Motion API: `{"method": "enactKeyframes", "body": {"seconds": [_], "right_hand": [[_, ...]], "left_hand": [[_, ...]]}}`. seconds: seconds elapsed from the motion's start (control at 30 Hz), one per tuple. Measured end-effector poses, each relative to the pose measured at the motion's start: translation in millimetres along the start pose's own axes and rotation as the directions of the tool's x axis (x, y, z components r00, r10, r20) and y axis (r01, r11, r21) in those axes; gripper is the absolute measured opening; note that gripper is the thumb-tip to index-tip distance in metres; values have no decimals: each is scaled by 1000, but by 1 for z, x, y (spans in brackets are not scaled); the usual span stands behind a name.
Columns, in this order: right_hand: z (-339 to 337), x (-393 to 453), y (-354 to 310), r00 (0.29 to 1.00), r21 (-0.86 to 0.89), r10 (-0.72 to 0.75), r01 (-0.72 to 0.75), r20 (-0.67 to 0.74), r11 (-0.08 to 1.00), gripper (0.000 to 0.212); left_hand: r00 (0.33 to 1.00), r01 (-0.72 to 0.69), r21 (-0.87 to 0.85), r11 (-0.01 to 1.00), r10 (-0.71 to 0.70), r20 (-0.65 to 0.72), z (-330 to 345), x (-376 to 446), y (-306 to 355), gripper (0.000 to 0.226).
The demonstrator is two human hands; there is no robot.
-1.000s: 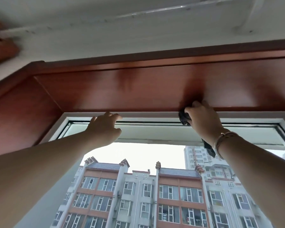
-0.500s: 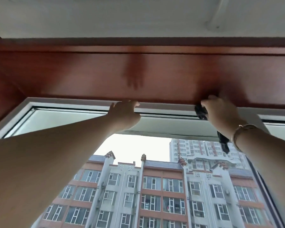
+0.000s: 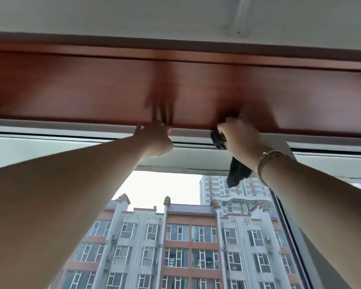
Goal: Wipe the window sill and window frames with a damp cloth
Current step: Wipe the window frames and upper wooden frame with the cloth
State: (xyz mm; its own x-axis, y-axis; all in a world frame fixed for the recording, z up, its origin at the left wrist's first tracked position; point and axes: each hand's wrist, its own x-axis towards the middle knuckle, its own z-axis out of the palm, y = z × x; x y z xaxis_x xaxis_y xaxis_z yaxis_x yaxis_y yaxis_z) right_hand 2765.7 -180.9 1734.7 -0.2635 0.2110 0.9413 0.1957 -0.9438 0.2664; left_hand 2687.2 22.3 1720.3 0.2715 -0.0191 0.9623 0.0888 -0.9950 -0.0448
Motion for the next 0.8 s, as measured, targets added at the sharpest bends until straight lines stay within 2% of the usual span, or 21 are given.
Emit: {"method": "enactKeyframes", "body": {"seconds": [0.1, 0.2, 0.43, 0.57, 0.7, 0.8], "right_hand": [[2, -16, 46, 997, -27, 77, -77, -26, 997, 21], [4, -23, 60, 988, -28, 149, -150, -51, 988, 20], [-2, -8, 1, 998, -40, 56, -58, -27, 998, 18], [-2, -2, -23, 999, -41, 44, -44, -15, 998, 18], [-5, -2, -27, 998, -27, 59, -60, -29, 998, 15], [-12, 12, -73, 1000, 22, 7, -7, 22, 1000, 16]], "left_hand": [[1000, -11, 45, 999, 10, 15, 6, -1, -3, 61], [1000, -21, 46, 999, 20, 16, 7, -2, -6, 61], [998, -43, -10, 999, 43, 34, 6, -3, -15, 62], [997, -71, 25, 997, 71, 7, -1, -6, -31, 62], [999, 9, 50, 999, -8, -39, -14, -8, -65, 64], [996, 68, 52, 996, -65, -54, -20, -12, -93, 63]]}}
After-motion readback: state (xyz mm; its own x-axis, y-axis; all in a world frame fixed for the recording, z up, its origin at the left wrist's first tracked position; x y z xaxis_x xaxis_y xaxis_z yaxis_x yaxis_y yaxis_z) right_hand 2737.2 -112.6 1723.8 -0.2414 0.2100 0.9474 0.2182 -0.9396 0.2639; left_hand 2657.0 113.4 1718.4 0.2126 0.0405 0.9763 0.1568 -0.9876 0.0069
